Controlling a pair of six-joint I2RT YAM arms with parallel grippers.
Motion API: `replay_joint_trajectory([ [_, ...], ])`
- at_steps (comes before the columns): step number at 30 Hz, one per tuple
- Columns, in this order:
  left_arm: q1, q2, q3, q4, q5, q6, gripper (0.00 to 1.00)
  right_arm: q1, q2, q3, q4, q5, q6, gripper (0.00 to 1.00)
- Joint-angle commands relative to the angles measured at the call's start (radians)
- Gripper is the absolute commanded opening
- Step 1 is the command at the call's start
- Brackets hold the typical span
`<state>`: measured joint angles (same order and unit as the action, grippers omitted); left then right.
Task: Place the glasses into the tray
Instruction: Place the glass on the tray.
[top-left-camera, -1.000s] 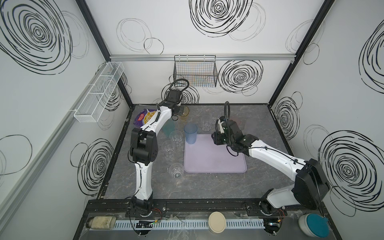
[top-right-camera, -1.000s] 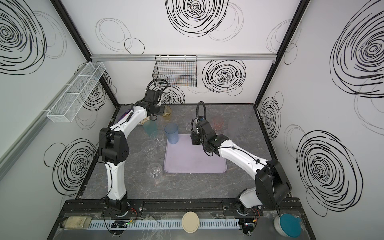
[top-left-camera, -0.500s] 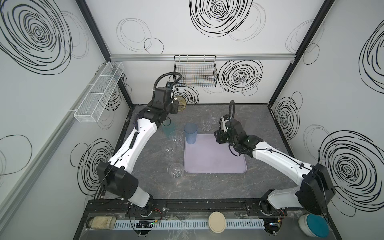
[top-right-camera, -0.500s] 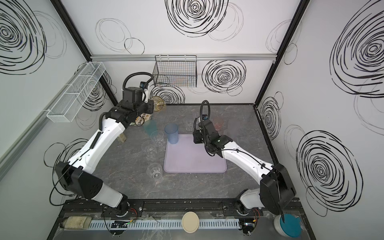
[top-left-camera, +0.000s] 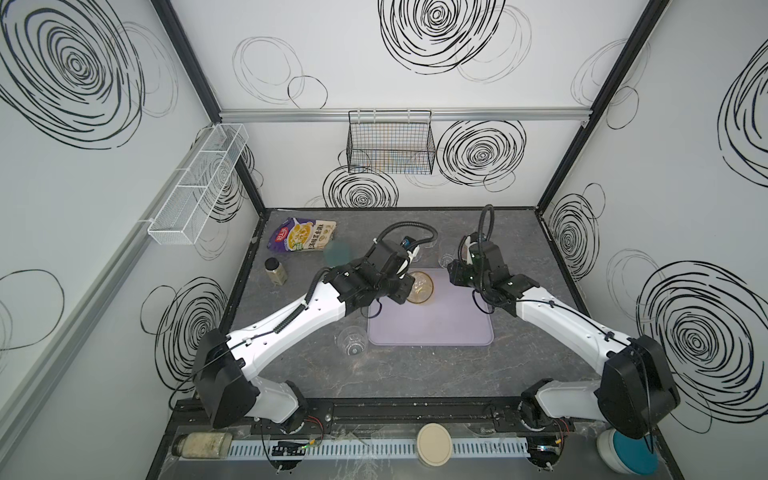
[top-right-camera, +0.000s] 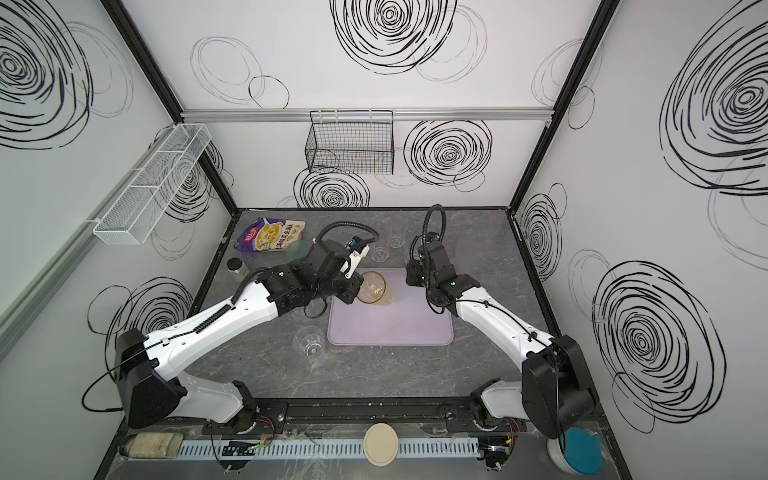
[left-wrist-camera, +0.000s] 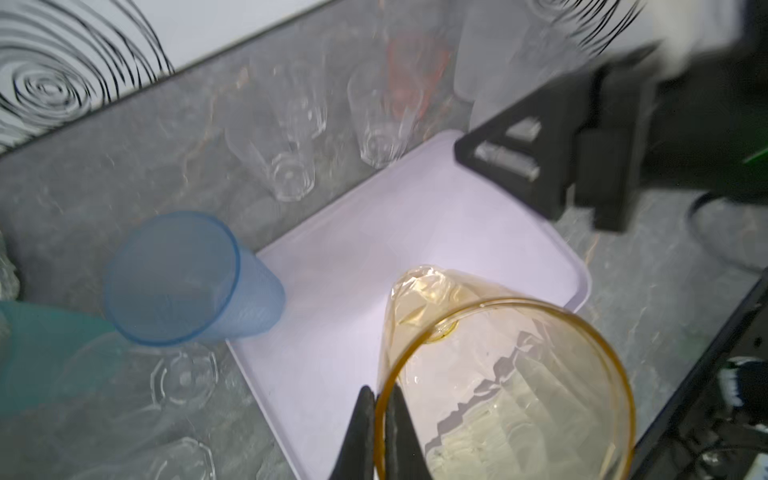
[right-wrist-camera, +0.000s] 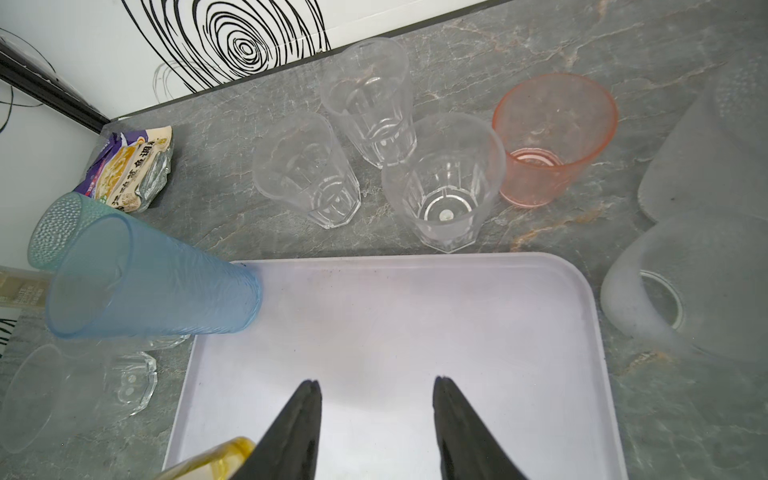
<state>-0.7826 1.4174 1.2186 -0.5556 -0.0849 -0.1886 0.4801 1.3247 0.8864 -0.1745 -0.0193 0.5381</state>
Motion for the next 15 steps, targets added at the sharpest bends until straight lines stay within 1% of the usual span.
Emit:
replay_joint_trajectory([
  [1, 0.040, -0.028, -0.048, 0.044, -0.027, -0.029, 0.00, 0.032, -0.008, -0.026, 0.018, 0.019, 0.017, 0.49],
  [5, 0.101, -0.008, -0.076, 0.038, -0.013, -0.011, 0.00, 0.098, 0.019, -0.020, 0.019, 0.044, 0.028, 0.49],
  [9, 0.156, 0.008, -0.055, 0.010, 0.008, 0.010, 0.00, 0.143, 0.059, -0.005, 0.022, 0.050, 0.054, 0.49],
  [15, 0.227, 0.028, -0.042, -0.057, -0.036, 0.054, 0.00, 0.171, 0.127, 0.054, -0.018, 0.022, 0.067, 0.49],
])
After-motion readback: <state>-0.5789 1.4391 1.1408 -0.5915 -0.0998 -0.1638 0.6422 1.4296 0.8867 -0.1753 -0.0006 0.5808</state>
